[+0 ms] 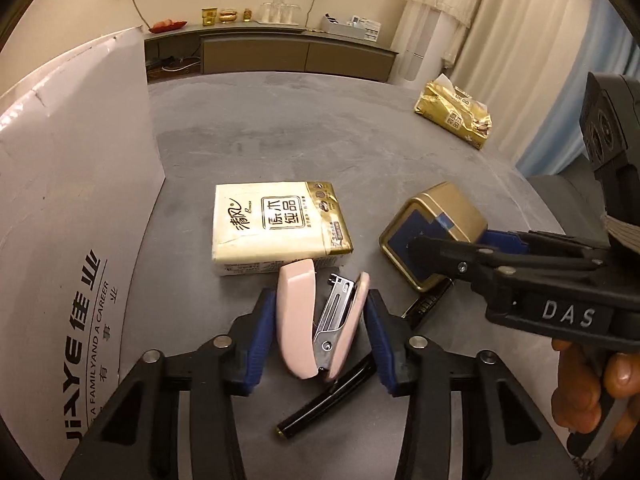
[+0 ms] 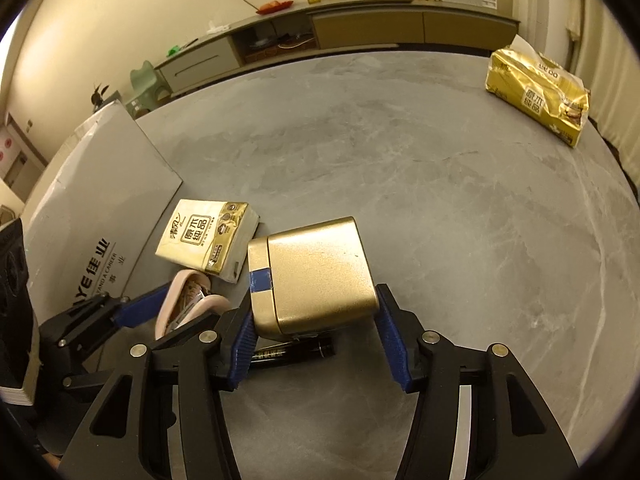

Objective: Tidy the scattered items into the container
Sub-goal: 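Grasp the pink stapler with the left gripper while the right gripper grasps the gold tin, then lift and carry the stapler and gold tin over the white box with both grippers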

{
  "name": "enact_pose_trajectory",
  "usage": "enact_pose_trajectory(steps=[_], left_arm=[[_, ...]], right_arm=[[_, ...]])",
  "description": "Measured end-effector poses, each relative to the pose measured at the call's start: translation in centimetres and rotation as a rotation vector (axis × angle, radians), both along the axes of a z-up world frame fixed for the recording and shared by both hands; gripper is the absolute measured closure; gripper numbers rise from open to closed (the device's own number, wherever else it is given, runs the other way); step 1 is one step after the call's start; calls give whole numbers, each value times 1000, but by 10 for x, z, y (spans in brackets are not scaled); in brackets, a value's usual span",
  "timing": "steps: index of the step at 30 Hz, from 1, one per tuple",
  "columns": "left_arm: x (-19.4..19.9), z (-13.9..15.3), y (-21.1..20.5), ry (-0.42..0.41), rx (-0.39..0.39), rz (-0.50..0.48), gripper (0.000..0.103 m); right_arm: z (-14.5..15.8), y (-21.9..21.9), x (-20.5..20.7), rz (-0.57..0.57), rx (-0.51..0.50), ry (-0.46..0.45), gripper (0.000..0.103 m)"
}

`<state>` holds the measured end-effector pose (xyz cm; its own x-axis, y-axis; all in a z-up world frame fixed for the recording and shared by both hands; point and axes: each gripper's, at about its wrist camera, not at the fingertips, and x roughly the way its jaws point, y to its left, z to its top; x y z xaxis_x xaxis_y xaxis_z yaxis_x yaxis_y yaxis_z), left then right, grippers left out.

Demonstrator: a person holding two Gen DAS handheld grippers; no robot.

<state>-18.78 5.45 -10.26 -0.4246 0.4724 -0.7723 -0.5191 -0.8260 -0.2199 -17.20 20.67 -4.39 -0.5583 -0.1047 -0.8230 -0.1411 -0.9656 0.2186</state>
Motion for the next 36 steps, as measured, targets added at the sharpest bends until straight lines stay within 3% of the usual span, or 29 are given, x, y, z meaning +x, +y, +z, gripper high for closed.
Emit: enact_pose_trajectory(steps=[14,24,30,36], left_arm=[[19,19,-18,18,75,49,61],[32,42,-31,41,177,51,61],[36,40,-29,31,135,43,61],[39,48,-34,43,162,42,61]], right_arm=[[2,8,15,-3,-6,2,47],[13,-2,22,26,5,29,50],[14,-3,24,22,7,27,50],[28,-2,32,13,-5,62,50]])
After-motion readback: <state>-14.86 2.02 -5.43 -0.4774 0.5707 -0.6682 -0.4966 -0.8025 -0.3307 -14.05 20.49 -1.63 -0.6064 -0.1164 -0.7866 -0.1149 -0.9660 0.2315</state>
